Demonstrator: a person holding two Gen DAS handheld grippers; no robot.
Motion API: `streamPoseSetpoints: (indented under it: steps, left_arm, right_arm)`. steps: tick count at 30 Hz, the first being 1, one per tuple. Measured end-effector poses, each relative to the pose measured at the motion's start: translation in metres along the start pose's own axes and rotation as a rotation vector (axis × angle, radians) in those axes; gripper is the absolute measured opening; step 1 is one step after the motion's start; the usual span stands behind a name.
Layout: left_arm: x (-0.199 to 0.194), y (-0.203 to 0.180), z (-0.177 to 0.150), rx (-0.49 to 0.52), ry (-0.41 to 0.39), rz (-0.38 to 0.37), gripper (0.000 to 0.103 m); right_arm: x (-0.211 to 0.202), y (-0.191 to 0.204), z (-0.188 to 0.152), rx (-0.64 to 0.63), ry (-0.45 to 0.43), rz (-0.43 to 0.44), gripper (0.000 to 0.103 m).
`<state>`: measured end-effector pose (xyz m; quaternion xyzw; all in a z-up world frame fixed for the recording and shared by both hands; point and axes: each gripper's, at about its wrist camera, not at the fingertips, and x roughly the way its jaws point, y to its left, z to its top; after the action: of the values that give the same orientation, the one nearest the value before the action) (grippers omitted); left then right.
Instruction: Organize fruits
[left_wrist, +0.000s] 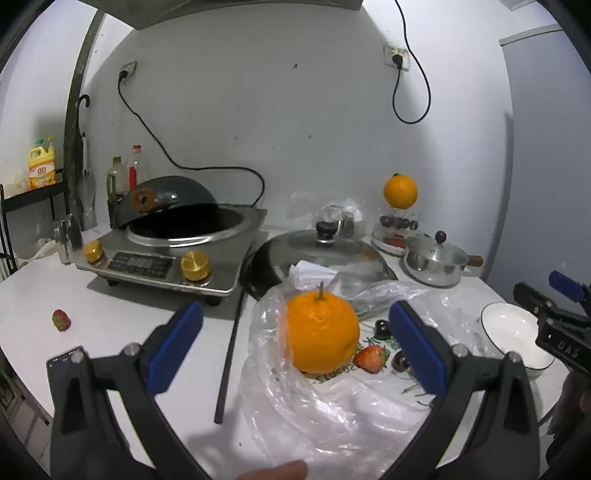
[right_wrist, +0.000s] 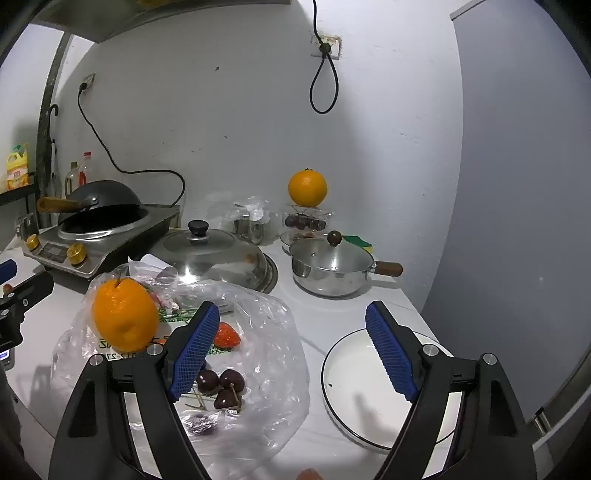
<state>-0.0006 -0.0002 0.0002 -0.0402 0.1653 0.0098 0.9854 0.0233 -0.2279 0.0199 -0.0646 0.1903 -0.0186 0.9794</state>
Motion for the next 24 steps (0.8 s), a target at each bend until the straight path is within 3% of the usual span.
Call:
streamPoseSetpoints:
  steps: [18,24]
  left_arm:
    - [-0.007,-0.003,0.001,-0.011,0.005,-0.002,0.102]
    - [-0.015,-0.001,0.004,-0.022,-0.027,-0.007,0.102]
  right_arm:
    - [-0.012,-0.001,0.006,-0.004,-0.022,0.01,0.084]
    - [-0.018,0.006,0.006,-0.015,-0.035,0.031,0.084]
